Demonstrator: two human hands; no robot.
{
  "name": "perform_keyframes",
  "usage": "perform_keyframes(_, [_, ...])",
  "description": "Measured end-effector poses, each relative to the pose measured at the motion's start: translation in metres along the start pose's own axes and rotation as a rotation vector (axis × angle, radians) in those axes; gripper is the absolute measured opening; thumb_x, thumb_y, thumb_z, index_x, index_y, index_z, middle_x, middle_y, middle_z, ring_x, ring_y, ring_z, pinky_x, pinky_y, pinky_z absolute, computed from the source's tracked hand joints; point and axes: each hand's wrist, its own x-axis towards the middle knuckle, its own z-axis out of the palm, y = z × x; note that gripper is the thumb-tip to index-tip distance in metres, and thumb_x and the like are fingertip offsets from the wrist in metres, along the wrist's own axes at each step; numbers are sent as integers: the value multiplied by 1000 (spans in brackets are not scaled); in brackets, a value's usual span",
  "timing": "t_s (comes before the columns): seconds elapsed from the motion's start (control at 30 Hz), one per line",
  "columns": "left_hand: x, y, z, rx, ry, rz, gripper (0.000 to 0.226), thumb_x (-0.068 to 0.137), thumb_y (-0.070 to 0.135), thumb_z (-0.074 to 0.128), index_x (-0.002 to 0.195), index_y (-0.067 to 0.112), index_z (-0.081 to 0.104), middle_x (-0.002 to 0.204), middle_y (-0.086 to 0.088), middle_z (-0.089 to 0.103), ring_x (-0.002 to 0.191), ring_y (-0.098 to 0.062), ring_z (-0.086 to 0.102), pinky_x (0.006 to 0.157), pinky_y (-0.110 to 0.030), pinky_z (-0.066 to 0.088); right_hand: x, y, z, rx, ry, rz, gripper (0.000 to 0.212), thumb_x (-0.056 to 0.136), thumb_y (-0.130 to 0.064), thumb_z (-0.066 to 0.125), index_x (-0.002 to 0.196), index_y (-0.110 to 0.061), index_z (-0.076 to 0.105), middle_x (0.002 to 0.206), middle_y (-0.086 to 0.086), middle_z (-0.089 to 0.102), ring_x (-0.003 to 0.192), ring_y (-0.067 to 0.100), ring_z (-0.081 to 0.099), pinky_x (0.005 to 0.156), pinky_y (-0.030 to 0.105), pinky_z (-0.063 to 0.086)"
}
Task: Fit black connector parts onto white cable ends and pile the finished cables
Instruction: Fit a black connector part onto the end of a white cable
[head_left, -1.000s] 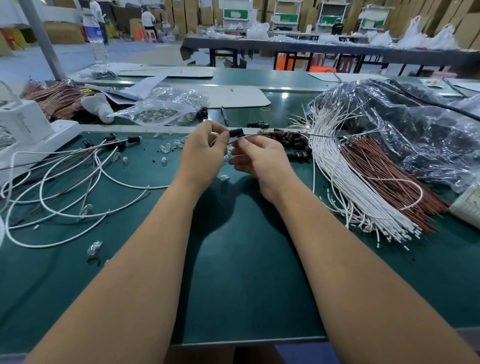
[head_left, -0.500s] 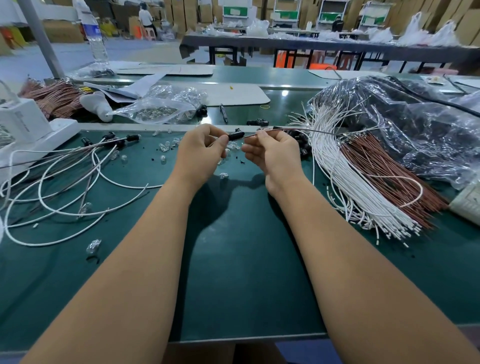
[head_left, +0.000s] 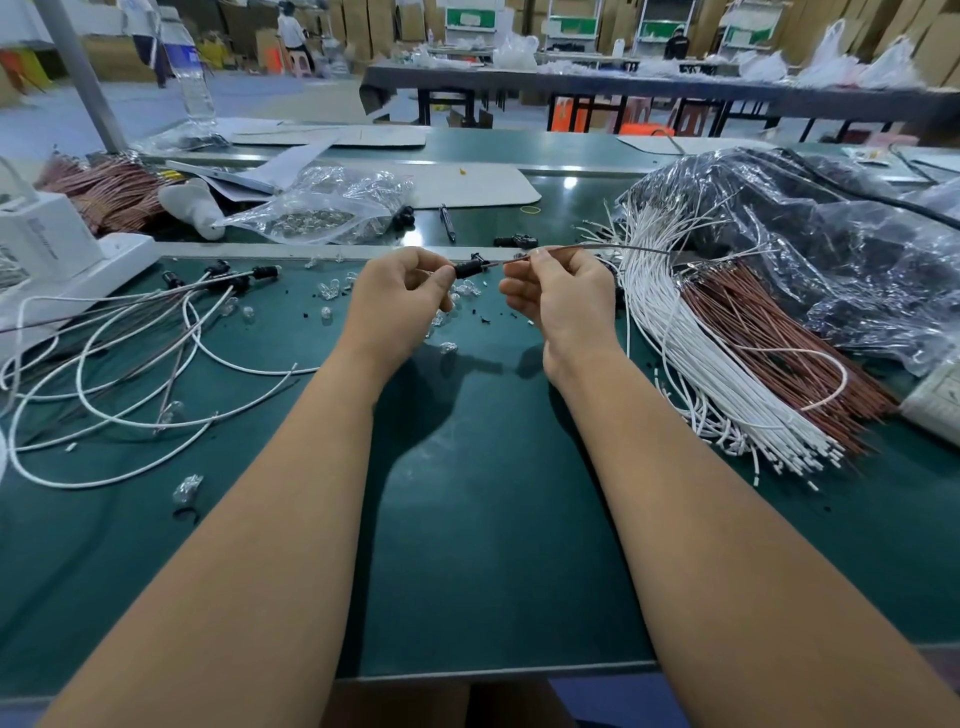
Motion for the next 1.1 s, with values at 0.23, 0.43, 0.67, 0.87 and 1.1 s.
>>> perform_keyframes(0.23, [-1, 0, 1, 7, -8, -1, 15, 94, 15, 59, 82, 22, 63, 66, 3, 64, 57, -6, 54, 61, -18, 46, 0, 2, 0, -88, -42, -26, 14, 97, -9, 50, 84, -10, 55, 73, 7, 69, 54, 13, 64, 52, 23, 52])
perform_keyframes(0.43, [-2, 1, 0, 29, -14, 3, 9, 93, 16, 60, 85, 17, 65, 74, -3, 64, 58, -7, 53, 58, -15, 44, 1, -1, -3, -155, -5, -76, 11, 93, -6, 52, 83, -9, 57, 70, 5, 68, 54, 13, 64, 53, 23, 52])
perform_keyframes(0.67, [-4, 6, 6, 60, 2, 11, 9, 93, 14, 59, 86, 13, 64, 75, -5, 65, 60, -10, 54, 63, -23, 47, -5, 1, 3, -197, -173, 81, 14, 89, -4, 57, 77, -10, 56, 77, 9, 66, 57, 17, 63, 58, 26, 51])
perform_keyframes(0.87, [-4, 6, 7, 47, -1, -2, 8, 93, 15, 60, 87, 12, 65, 71, -3, 63, 59, -10, 53, 64, -24, 47, -4, -2, 1, -141, -180, 117, 13, 92, -11, 54, 80, -9, 58, 76, 10, 67, 54, 18, 62, 56, 26, 51])
perform_keyframes(1.1, [-6, 10, 5, 44, 0, 16, 8, 92, 16, 62, 86, 15, 67, 69, 0, 61, 58, -5, 52, 61, -18, 46, -3, -5, 1, -169, -178, 168, 30, 98, -21, 40, 87, -11, 66, 69, 5, 66, 53, 17, 61, 53, 23, 50])
